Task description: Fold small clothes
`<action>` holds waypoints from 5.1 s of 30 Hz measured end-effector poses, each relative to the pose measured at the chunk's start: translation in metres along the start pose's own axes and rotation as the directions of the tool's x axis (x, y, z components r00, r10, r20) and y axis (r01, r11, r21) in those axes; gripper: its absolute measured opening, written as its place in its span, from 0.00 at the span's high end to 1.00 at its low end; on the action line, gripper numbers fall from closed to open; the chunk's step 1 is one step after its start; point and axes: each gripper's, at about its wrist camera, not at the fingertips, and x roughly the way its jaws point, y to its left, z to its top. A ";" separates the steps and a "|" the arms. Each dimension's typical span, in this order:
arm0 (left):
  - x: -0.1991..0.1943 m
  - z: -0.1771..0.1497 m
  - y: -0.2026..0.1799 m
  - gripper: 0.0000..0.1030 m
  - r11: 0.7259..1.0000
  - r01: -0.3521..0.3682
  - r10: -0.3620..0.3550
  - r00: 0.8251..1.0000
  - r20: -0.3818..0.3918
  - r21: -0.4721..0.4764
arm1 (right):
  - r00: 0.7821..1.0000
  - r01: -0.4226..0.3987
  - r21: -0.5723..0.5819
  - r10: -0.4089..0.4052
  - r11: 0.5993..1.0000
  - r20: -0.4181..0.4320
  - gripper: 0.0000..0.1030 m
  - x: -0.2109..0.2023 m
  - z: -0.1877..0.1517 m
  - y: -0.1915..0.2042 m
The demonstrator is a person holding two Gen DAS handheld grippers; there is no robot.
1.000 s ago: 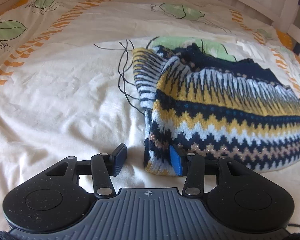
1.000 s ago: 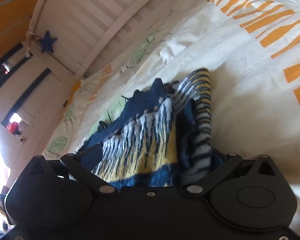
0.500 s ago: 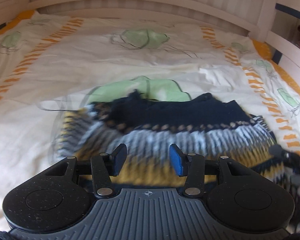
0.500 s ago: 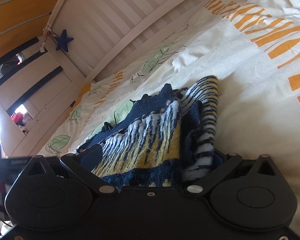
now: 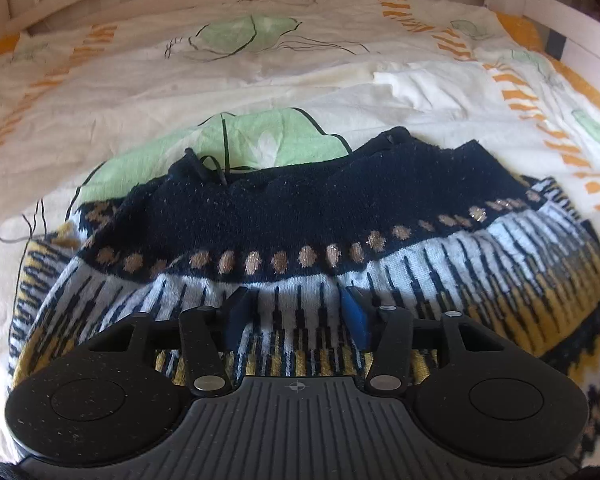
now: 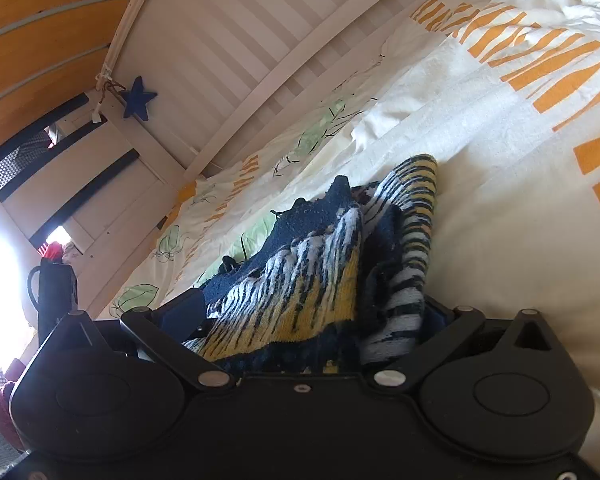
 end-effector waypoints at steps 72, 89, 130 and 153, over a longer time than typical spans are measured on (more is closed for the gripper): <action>-0.133 -0.101 0.252 0.35 0.809 -0.007 0.038 0.999 0.039 -0.588 | 0.857 0.184 -0.489 -0.383 0.852 -0.345 0.55 0.225 -0.069 0.285; -0.126 -0.104 0.252 0.35 0.800 0.048 -0.019 0.998 0.054 -0.599 | 0.948 -0.042 -0.542 -0.137 0.839 -0.286 0.44 0.150 -0.076 0.300; -0.075 -0.034 0.205 0.35 0.883 0.168 -0.157 0.986 0.061 -0.439 | 0.936 -0.120 -0.800 -0.202 0.587 -0.288 0.82 0.138 -0.170 0.295; -0.051 -0.052 0.217 0.76 0.818 0.266 -0.233 0.964 0.129 -0.510 | 0.919 -0.215 -0.725 -0.116 0.655 -0.377 0.41 0.126 -0.152 0.285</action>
